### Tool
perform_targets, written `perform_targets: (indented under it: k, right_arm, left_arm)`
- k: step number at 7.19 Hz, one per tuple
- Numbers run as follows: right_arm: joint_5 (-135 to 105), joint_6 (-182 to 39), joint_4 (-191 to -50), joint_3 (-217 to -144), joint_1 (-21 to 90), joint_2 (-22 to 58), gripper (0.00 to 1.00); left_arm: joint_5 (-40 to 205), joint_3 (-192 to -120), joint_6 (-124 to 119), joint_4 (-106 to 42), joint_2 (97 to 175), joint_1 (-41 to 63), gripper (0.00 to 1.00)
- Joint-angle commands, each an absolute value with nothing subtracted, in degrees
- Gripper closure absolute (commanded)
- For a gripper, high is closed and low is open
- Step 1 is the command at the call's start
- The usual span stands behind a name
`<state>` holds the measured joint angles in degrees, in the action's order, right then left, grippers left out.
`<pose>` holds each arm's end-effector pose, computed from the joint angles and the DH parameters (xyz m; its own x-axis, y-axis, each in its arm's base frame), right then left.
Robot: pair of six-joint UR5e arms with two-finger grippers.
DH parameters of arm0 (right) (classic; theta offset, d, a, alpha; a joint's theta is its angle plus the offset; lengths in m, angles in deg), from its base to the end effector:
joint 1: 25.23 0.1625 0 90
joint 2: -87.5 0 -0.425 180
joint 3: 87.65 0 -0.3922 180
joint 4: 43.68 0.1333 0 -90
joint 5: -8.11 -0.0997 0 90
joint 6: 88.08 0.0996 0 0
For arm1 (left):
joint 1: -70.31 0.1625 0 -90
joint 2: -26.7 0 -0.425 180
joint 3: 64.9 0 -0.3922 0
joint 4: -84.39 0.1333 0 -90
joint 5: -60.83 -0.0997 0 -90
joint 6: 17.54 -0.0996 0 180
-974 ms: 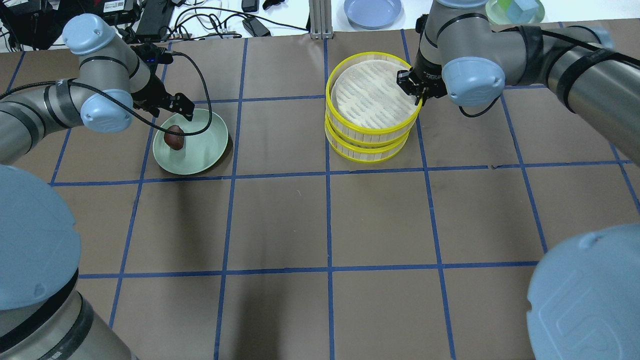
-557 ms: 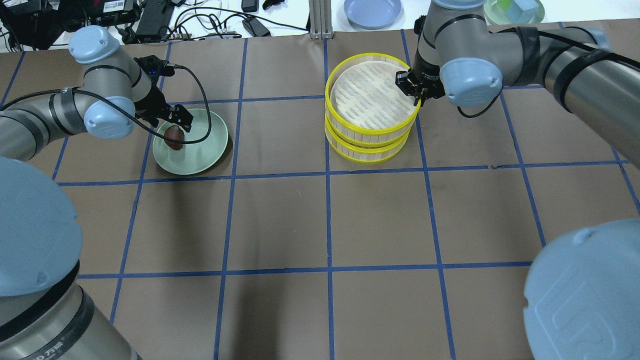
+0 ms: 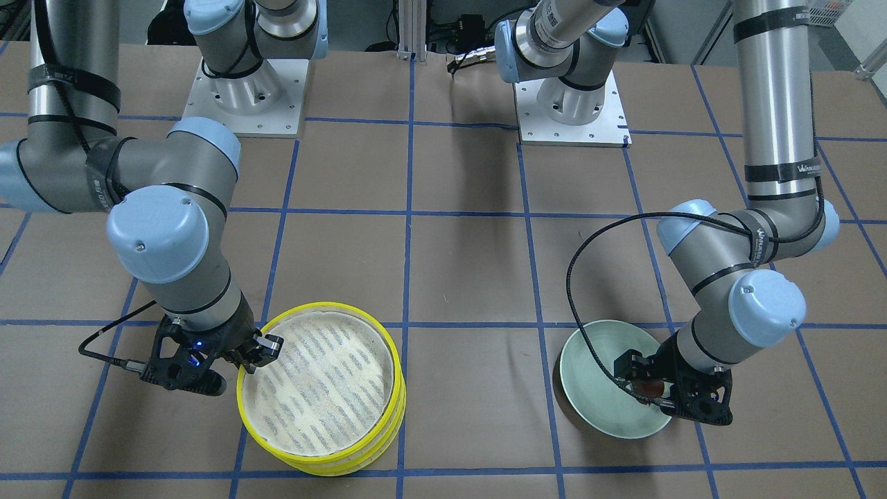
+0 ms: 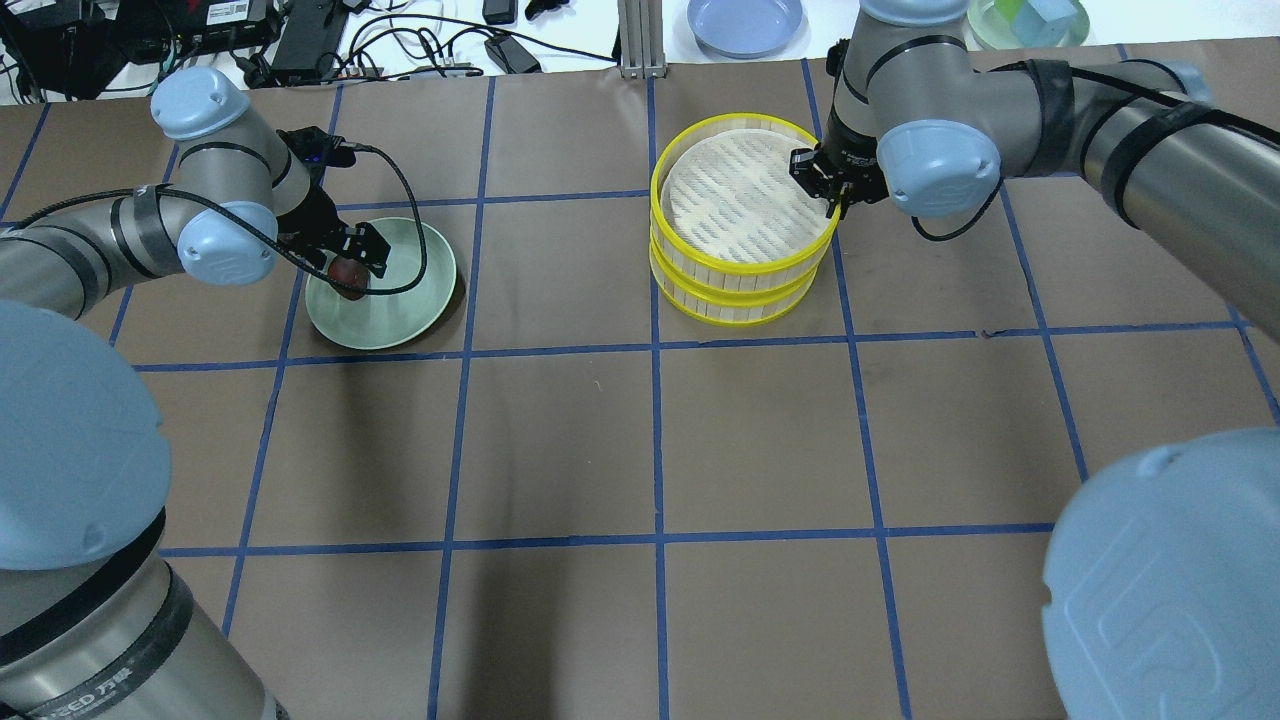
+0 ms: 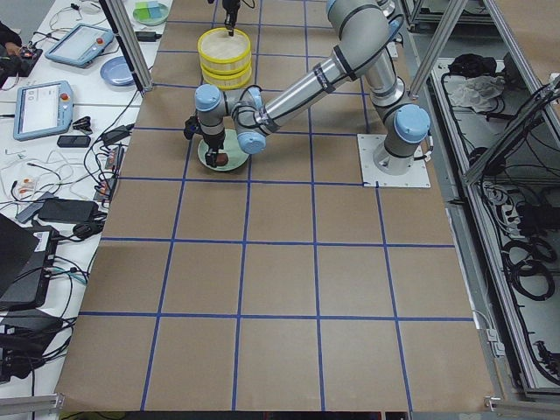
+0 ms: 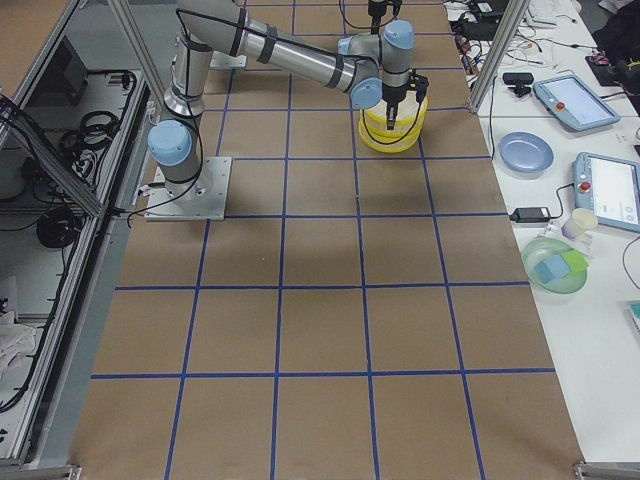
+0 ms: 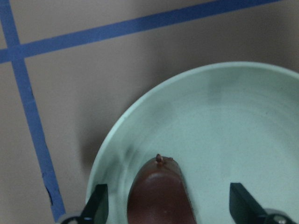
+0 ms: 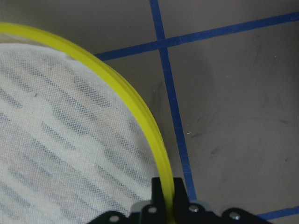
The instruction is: Stack buns with steamer
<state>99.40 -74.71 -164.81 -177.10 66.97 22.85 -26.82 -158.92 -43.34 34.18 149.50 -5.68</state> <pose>0.1558 -0.6426 0.2941 -0.9808 0.1947 -0.0037 0.1939 0.9746 -0.1124 0.0238 -0.6629 0.1905 -0.9785 0.2058 0.0143 0.2045 0.9767 -0.0645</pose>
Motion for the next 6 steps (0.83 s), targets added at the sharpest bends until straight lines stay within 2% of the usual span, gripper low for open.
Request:
perform_targets:
  k: [1,2,6]
  right_arm:
    - [99.52,-74.72,-164.79,-177.12,66.97,23.16,0.94]
    - [99.52,-74.72,-164.88,-177.12,66.97,23.25,0.94]
    - [99.52,-74.63,-167.42,-177.03,66.88,24.3,0.92]
  left_arm:
    - [-26.8,-158.95,-43.29,34.2,149.74,-5.63,0.92]
    - [-26.89,-158.86,-43.38,34.29,149.75,-5.72,1.0]
    - [-26.63,-157.28,-43.03,34.99,147.3,-5.37,1.0]
